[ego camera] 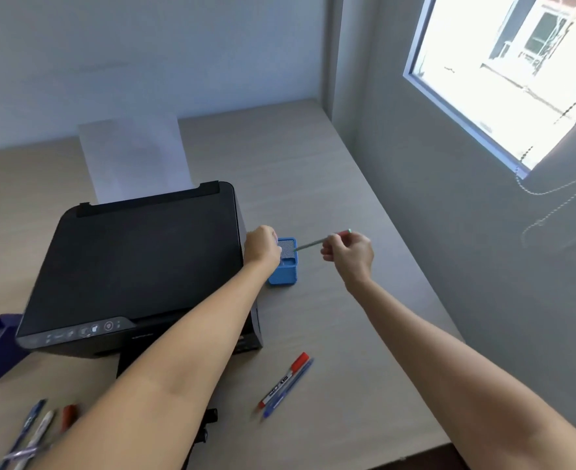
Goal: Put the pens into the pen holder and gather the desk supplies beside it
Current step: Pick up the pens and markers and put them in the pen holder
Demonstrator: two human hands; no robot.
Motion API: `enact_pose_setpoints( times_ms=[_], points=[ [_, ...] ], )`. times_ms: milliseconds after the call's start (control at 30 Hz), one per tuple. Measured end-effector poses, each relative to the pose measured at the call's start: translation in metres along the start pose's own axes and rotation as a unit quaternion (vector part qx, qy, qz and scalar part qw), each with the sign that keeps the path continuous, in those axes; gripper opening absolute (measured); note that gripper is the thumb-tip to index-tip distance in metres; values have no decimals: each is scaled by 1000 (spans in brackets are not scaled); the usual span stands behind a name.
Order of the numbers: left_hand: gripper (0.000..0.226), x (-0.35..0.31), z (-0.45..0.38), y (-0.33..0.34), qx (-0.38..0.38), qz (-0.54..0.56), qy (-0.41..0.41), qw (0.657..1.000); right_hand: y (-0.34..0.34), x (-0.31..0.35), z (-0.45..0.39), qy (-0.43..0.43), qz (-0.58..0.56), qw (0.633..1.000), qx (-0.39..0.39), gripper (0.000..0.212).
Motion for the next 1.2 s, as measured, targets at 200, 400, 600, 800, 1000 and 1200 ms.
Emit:
enact_pose_setpoints(
  times_ms=[200,400,600,800,1000,1200],
  points=[
    [24,17,-22,24,32,-71,-30,996,56,-2,-15,-63,194,976,72,18],
    [14,10,-16,17,78,-120,5,990,87,-12,-23,-99,315,934,138,34],
    [25,-34,56,-13,17,-72,210,975,68,-17,-12,-93,263,954,115,21],
    [15,42,151,70,243,-155,171,942,-4,-79,33,3,215,974,66,19],
    [29,95,170,97,268,-212,66,937,-34,-137,94,105,249,957,105,13],
    [27,93,175,97,233,-222,39,946,-8,-159,134,173,334,910,174,33]
  ],
)
Point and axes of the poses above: each hand's wrist, its own z-axis away from the middle knuckle, its own y-axis out of the palm, x = y × z, the point moved 8 cm from there along -z, towards the middle knuckle, and after that the axes turned 6 degrees about z, right-handed, at the moved point
